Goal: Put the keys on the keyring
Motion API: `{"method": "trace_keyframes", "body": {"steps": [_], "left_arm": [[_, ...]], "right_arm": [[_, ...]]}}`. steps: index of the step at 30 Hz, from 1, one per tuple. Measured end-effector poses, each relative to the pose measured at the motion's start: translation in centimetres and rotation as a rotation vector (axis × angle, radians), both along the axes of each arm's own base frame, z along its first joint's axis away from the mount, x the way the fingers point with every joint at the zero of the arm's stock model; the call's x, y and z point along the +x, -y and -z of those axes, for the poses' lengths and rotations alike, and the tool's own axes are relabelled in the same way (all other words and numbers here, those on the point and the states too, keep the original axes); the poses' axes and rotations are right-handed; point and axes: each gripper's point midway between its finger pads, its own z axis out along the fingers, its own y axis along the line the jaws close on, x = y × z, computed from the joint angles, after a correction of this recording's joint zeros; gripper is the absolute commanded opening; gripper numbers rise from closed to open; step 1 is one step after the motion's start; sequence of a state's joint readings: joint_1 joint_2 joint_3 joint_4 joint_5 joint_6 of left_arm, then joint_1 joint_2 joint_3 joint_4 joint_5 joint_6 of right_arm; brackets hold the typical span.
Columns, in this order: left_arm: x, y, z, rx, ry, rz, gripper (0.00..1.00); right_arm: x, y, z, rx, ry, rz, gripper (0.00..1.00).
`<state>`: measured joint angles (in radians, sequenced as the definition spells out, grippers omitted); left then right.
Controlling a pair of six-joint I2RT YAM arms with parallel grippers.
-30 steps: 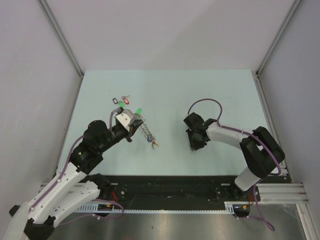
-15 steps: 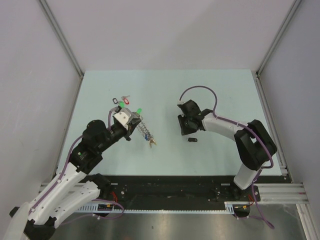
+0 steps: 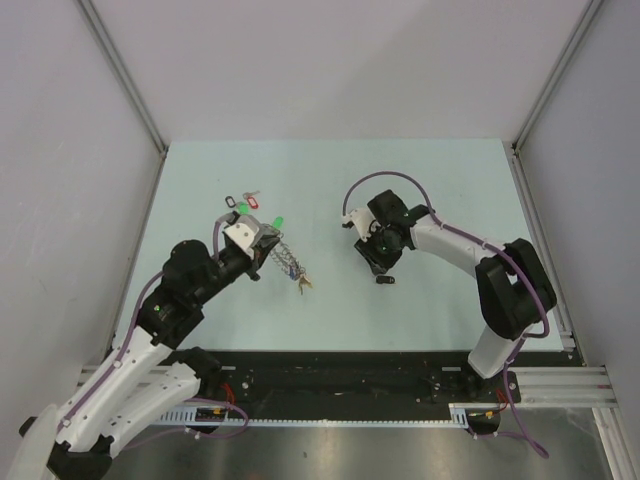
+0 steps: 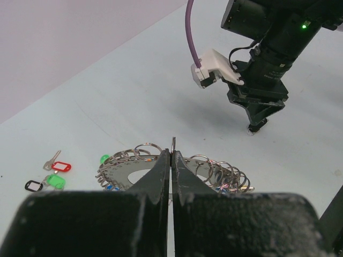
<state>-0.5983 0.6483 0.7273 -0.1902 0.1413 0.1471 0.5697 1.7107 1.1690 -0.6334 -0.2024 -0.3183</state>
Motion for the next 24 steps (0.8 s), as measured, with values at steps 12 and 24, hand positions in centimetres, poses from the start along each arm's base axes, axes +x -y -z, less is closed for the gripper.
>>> {"method": "trace_keyframes", "body": {"steps": [12, 24], "left_arm": [[0.1, -0.3, -0.2, -0.004, 0.007, -0.011, 0.00], [0.1, -0.4, -0.2, -0.005, 0.007, -0.014, 0.00]], "right_arm": [[1.7, 0.4, 0.8, -0.082, -0.020, -0.160, 0.36], [3.3, 2.9, 2.7, -0.178, -0.030, 0.006, 0.27]]}}
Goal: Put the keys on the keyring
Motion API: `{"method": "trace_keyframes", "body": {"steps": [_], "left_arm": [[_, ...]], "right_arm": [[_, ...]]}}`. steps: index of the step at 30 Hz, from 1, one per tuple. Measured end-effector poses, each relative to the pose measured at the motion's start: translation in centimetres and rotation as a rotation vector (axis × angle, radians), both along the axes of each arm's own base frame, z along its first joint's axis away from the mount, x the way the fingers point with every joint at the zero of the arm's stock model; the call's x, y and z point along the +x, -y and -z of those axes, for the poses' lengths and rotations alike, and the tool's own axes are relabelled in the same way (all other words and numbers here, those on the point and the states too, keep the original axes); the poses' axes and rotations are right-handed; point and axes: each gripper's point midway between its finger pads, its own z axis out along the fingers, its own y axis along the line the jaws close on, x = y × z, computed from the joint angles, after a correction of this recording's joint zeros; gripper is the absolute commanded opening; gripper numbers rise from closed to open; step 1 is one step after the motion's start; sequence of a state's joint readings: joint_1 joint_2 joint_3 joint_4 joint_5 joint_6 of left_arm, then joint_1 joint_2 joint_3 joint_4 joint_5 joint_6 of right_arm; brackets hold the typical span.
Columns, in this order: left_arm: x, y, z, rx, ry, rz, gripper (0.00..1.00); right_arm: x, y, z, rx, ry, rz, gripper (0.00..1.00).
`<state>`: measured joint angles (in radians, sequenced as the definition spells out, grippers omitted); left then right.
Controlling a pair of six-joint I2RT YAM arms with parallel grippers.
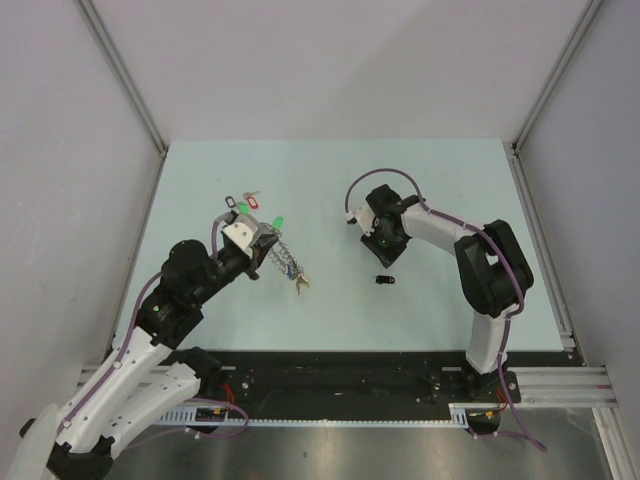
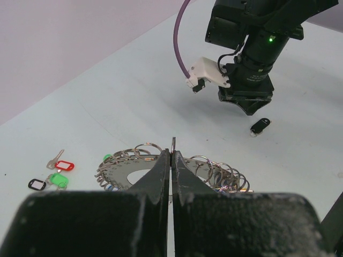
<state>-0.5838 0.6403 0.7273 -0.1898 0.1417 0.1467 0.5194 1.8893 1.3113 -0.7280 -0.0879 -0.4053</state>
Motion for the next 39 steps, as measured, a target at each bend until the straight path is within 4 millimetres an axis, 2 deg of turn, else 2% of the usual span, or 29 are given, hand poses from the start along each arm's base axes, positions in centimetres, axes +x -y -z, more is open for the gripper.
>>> {"method": "trace_keyframes", "body": {"steps": [5, 8, 15, 24, 28, 32, 36, 39], "left_arm": [[0.0, 0.0, 0.0, -0.001, 0.000, 0.000, 0.00], [0.0, 0.0, -0.1, -0.002, 0.001, 0.000, 0.00], [-0.1, 0.0, -0.1, -0.008, -0.004, -0.001, 0.00], [-0.1, 0.0, -0.2, -0.013, -0.004, 0.001, 0.00], [-0.2, 0.1, -0.2, -0.016, -0.005, 0.005, 0.00], [-0.2, 0.1, -0.2, -0.017, -0.005, 0.009, 0.00], [-0.3, 0.1, -0.2, -0.017, -0.005, 0.011, 0.00], [-0.3, 0.2, -0.2, -0.017, -0.006, 0.014, 0.00]], "right_arm": [[0.2, 0.6, 0.5, -0.032, 0.018, 0.043, 0.27], [-0.6, 0.9, 1.4, -0.051, 0.004, 0.058, 0.27], [-1.4, 1.0, 1.3, -0.071, 0.036, 0.083, 0.27], [-5.3, 1.1, 1.4, -0.092, -0.016, 0.100, 0.27], [-7.2, 0.2, 1.5, -0.100, -0.054, 0.074, 0.28], [-8.3, -0.6, 1.4, -0.091, -0.072, 0.056, 0.28], [-8.2, -0.7, 1.2, -0.073, -0.085, 0.065, 0.30], [-7.5, -1.0, 0.5, -0.042, -0.087, 0.080, 0.31]]}}
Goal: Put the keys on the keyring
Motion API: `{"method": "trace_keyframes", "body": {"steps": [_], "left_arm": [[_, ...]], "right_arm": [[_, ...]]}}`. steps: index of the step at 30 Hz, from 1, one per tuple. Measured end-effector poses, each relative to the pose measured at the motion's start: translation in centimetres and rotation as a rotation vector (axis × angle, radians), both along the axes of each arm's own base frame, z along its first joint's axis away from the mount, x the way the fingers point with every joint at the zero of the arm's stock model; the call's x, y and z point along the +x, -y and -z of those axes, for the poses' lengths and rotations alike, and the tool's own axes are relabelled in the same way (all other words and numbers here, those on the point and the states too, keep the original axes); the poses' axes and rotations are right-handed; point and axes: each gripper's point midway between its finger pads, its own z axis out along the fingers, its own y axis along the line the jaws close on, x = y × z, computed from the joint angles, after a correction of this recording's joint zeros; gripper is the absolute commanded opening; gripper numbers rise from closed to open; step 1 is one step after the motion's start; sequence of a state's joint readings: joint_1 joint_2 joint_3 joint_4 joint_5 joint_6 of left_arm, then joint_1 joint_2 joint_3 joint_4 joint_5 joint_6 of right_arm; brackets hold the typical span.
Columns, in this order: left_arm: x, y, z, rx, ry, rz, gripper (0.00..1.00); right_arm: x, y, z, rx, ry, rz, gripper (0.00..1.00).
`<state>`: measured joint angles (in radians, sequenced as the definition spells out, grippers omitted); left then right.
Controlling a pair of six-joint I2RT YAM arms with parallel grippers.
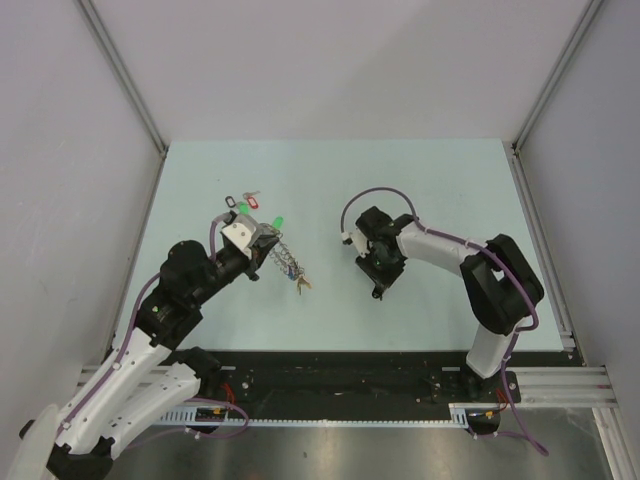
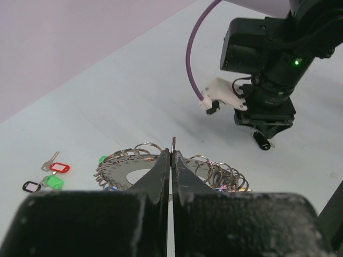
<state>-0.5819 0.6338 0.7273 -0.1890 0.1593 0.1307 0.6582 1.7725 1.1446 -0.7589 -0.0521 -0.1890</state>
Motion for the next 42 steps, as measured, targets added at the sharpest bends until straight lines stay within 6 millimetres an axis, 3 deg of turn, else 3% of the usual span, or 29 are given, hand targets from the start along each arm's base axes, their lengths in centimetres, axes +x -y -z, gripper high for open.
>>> {"method": "trace_keyframes", "body": {"steps": [6, 10, 17, 26, 35, 42], "left_arm": [[0.0, 0.0, 0.0, 0.000, 0.000, 0.000, 0.00], [0.0, 0.0, 0.0, 0.000, 0.000, 0.000, 0.00], [0.0, 0.0, 0.0, 0.001, 0.000, 0.000, 0.01], [0.0, 0.0, 0.0, 0.001, -0.001, 0.000, 0.01], [0.0, 0.0, 0.0, 0.001, -0.001, 0.001, 0.00], [0.1, 0.1, 0.2, 0.005, -0.006, 0.001, 0.00]], "right_arm": [[3.2, -1.2, -2.2, 0.119, 0.013, 0.053, 0.32], [4.4, -1.1, -1.9, 0.148, -0.015, 0.081, 0.30], [4.1, -1.1, -0.6, 0.148, -0.106, 0.071, 0.30], [5.3, -1.5, -0.1, 0.155, -0.142, 0.059, 0.27], [4.2, -1.0, 0.5, 0.143, -0.209, 0.050, 0.22], [4.0, -1.0, 0.5, 0.145, -0.219, 0.039, 0.10]]}}
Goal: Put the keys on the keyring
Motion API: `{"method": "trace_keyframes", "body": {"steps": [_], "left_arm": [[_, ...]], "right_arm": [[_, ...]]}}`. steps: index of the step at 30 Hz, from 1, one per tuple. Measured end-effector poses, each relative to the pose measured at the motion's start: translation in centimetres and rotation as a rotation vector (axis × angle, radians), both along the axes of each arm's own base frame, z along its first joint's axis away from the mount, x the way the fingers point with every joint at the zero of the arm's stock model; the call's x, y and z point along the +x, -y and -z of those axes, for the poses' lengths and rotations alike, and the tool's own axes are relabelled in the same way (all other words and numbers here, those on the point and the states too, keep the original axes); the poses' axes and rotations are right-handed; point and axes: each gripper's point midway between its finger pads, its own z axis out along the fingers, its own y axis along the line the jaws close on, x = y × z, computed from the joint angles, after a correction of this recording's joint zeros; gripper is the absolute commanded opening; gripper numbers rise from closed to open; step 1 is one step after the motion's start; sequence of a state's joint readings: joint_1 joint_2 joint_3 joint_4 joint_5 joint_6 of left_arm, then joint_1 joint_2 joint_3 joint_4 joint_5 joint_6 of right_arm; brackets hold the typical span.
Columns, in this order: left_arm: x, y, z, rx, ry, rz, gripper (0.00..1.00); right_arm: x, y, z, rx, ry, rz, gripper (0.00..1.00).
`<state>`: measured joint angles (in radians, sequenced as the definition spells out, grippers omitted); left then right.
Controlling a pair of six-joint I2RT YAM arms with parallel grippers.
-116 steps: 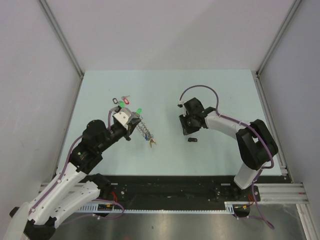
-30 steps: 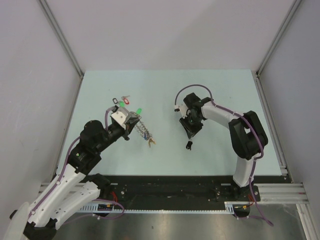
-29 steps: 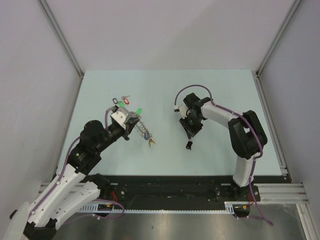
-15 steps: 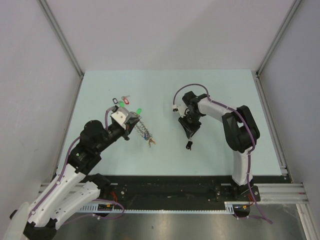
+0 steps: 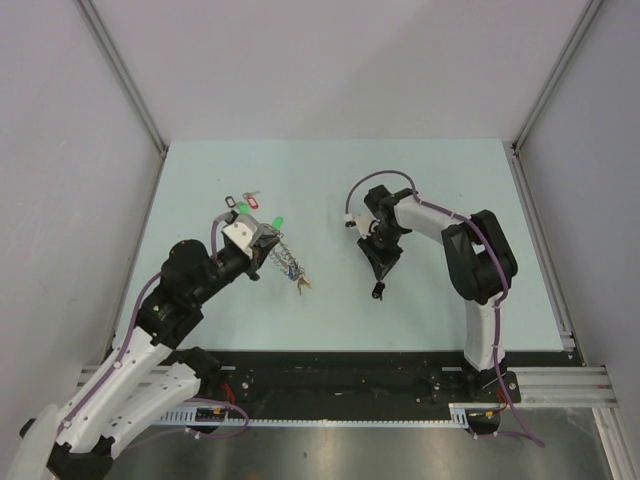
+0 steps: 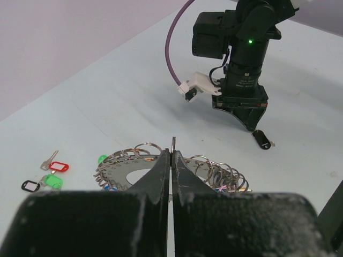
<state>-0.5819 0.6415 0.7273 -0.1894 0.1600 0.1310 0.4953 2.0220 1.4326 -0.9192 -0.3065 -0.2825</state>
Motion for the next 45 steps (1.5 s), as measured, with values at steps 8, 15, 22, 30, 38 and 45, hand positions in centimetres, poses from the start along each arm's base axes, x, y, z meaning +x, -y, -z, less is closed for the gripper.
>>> {"method": "trace_keyframes", "body": {"steps": [8, 15, 22, 30, 38, 45], "left_arm": [[0.0, 0.0, 0.0, 0.000, 0.000, 0.000, 0.00], [0.1, 0.1, 0.1, 0.002, -0.004, 0.000, 0.00], [0.1, 0.0, 0.2, 0.003, -0.005, 0.000, 0.01], [0.1, 0.0, 0.1, 0.003, -0.004, -0.005, 0.00], [0.7, -0.5, 0.1, 0.002, 0.004, -0.047, 0.00], [1.0, -0.7, 0.4, 0.002, 0.007, -0.067, 0.00]], "right_arm": [[0.2, -0.2, -0.2, 0.008, 0.010, 0.002, 0.00], [2.4, -1.8, -4.1, 0.058, 0.211, 0.004, 0.00], [3.7, -5.6, -9.8, 0.223, 0.558, 0.025, 0.00], [3.4, -10.6, -8.3, 0.370, 0.768, 0.042, 0.00], [2.5, -12.7, -6.6, 0.444, 0.888, 0.097, 0.00], [-0.7, -9.4, -2.1, 0.400, 0.843, 0.164, 0.01]]}}
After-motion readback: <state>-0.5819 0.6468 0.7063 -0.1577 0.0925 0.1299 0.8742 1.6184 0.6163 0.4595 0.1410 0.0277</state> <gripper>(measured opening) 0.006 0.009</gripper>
